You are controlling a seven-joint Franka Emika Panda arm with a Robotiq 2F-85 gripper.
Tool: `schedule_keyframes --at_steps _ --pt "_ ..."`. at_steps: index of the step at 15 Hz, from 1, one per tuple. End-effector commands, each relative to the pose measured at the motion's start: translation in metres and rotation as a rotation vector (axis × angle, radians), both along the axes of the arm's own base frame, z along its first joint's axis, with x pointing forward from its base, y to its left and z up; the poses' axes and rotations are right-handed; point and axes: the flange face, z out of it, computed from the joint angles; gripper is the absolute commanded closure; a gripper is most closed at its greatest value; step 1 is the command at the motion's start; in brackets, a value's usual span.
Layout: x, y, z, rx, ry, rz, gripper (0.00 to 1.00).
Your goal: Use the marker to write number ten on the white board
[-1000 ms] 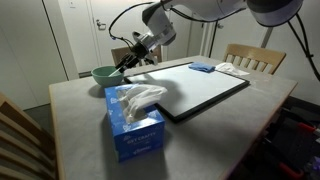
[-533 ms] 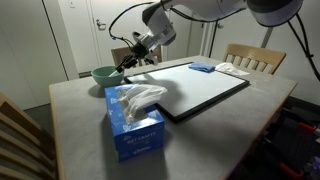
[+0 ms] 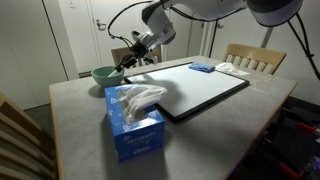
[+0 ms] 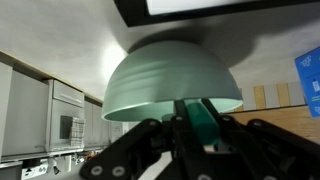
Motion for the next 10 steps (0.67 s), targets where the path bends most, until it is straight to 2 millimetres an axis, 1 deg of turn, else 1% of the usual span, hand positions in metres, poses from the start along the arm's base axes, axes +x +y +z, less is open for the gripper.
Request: schedule_keyframes --at_steps 1,3,5,10 --pt "0.002 0.007 0.031 -0.078 -0.003 0.060 0.95" --pt "0.004 0.010 0.054 -0.157 -0.024 0.085 0.95" --pt "0.006 0.013 0.081 -0.236 -0.054 0.114 0.95" --pt "0.003 0.013 0.161 -0.441 -0.092 0.167 0.95"
